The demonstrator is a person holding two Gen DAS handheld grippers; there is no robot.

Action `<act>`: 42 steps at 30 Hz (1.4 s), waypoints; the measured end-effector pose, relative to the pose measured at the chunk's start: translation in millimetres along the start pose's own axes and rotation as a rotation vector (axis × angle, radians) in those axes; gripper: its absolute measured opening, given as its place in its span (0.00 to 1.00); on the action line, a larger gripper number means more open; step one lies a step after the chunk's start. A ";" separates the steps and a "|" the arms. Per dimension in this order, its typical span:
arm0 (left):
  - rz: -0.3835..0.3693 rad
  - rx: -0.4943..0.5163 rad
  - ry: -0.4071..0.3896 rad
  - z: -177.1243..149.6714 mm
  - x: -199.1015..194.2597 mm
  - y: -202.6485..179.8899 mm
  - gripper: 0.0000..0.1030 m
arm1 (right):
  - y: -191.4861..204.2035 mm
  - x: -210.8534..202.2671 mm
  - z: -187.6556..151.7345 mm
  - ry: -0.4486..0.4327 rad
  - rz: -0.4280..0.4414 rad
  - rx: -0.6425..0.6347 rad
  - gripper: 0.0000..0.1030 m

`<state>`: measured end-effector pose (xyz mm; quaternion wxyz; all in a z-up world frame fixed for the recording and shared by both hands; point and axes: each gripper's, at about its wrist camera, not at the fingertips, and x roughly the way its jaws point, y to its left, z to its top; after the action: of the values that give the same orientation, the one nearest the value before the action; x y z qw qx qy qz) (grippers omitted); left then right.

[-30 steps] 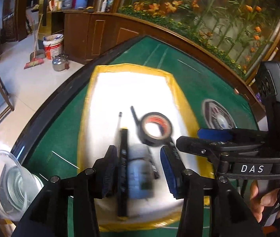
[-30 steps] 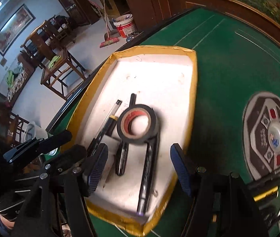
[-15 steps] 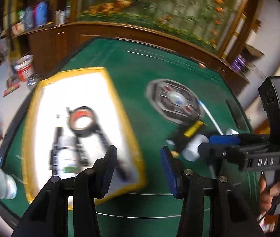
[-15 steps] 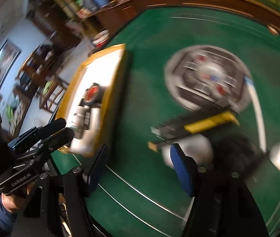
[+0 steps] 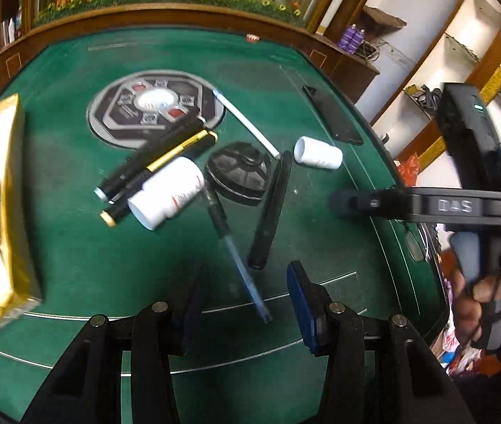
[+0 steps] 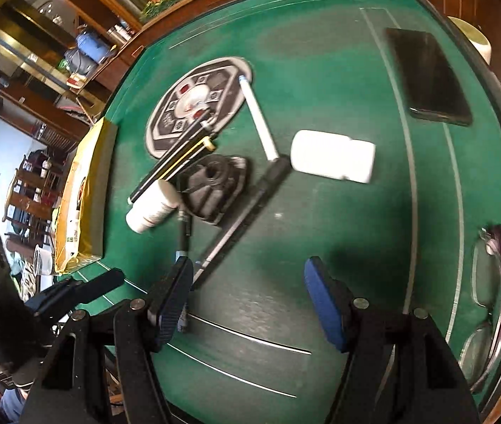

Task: Organize rigid objects
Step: 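Grasp a black marker with the right tool while the left tool grasps a blue-clipped pen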

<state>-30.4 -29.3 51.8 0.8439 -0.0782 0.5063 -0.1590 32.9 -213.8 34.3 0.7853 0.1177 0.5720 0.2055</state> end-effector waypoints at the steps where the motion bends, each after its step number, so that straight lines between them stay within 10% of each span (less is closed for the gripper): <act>1: 0.006 -0.013 0.005 1.3 3.4 0.8 0.47 | -3.3 -2.3 -0.5 -0.003 0.002 0.002 0.63; 24: 0.092 -0.094 0.024 16.2 51.4 17.6 0.20 | 6.3 23.7 18.3 0.080 0.019 -0.079 0.63; 34: 0.098 -0.085 0.036 14.5 47.6 18.1 0.20 | 54.5 72.5 33.6 0.131 -0.198 -0.248 0.63; 40: 0.129 -0.002 0.071 13.3 51.1 4.0 0.19 | 35.7 59.8 26.8 0.136 -0.261 -0.291 0.17; 42: 0.136 0.028 0.075 13.6 54.1 -2.6 0.15 | 21.7 52.2 24.4 0.128 -0.262 -0.267 0.15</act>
<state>4.7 -50.9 14.1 0.8343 -0.0258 0.5393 -0.1112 65.6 -169.4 6.8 0.7761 -0.0763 0.5987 0.1827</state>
